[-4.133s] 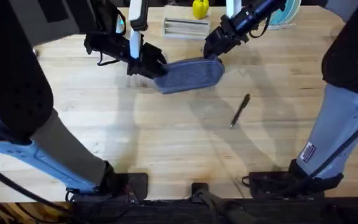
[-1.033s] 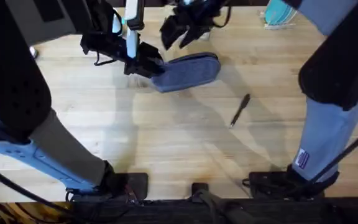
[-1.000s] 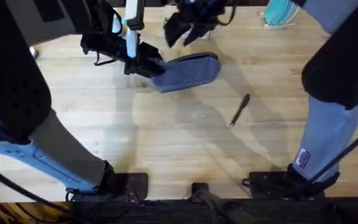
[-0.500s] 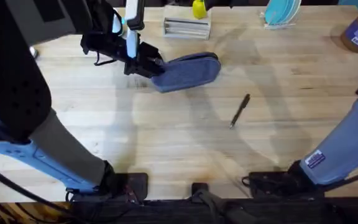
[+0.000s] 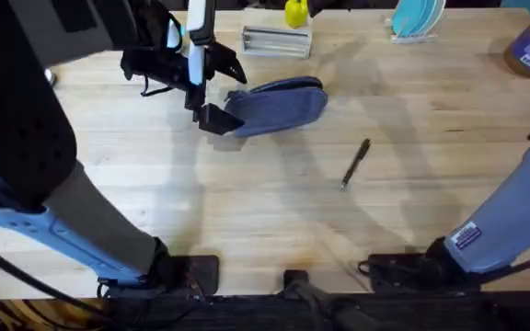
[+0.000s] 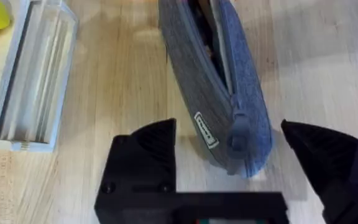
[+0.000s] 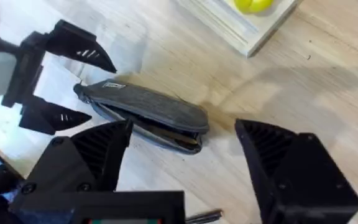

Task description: Unzip the bag, pick up the pens from the table one at a time and place them inside, then zip the bag closed.

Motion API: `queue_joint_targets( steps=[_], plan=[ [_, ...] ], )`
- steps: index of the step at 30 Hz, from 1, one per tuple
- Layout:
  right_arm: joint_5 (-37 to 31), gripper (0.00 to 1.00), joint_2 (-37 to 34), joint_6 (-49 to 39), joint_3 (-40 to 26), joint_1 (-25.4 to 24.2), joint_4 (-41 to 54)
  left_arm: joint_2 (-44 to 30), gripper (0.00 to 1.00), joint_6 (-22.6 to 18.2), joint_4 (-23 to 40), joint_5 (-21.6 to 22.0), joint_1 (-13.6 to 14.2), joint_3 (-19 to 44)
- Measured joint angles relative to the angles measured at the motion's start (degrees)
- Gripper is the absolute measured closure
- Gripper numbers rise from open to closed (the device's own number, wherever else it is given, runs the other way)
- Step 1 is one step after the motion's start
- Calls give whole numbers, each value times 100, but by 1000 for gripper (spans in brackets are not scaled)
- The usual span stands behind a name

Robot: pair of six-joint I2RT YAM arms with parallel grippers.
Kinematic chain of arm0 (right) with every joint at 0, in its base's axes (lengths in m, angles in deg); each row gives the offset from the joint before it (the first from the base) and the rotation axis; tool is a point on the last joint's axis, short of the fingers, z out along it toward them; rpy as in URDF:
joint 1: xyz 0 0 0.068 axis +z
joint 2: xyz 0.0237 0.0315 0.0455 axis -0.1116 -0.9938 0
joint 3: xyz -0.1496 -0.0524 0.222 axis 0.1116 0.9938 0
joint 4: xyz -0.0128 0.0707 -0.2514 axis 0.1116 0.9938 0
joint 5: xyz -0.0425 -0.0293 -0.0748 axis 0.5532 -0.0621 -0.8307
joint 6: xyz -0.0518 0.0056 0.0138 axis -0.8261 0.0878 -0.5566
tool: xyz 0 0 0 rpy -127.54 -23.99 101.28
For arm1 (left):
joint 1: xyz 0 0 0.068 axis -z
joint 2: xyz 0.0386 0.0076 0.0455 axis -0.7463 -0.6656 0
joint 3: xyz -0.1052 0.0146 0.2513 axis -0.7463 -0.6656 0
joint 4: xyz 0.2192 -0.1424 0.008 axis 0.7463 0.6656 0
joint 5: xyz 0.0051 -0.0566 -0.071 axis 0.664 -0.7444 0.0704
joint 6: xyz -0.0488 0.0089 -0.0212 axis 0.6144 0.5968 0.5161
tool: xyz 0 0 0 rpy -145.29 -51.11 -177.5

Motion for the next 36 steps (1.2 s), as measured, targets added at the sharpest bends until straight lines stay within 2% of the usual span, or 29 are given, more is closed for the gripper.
queue_joint_targets(
  steps=[3, 7, 13, 19, 20, 21, 26, 31, 33, 36],
  plan=[
    [-17, 7, 0, -83, 0, 0, 2, 0, 8, 2, 28, -4, -4, 13],
    [-15, 7, 12, -111, 0, 7, 92, 149, 8, 0, 394, 0, -119, 91],
    [-37, 17, 156, -806, 0, 247, 579, 1151, 8, -2, 1188, -13, -667, 495],
    [-35, 860, 240, -1989, 0, 783, 710, 1986, 8, -5, 1988, -26, -1134, 581],
    [-35, 938, 240, -2157, 0, 849, 712, 2038, 8, -3, 2061, -24, -1185, 581],
    [-37, 964, 240, -2378, 0, 913, 712, 2073, 8, -3, 2126, -24, -1236, 581],
    [-50, 972, 238, -3486, 0, 1177, 726, 2079, 8, -3, 2228, -21, -1382, 581],
    [-59, 972, 184, -4356, -2, 1475, 938, 2079, 8, -3, 2195, -21, -1384, 581],
    [-59, 971, -42, -4761, 0, 1624, 981, 2079, 8, -3, 2173, -21, -1384, 581],
    [-86, 972, -267, -4897, -2, 1626, 1010, 2079, 8, -3, 2158, -21, -1384, 581]
  ],
)
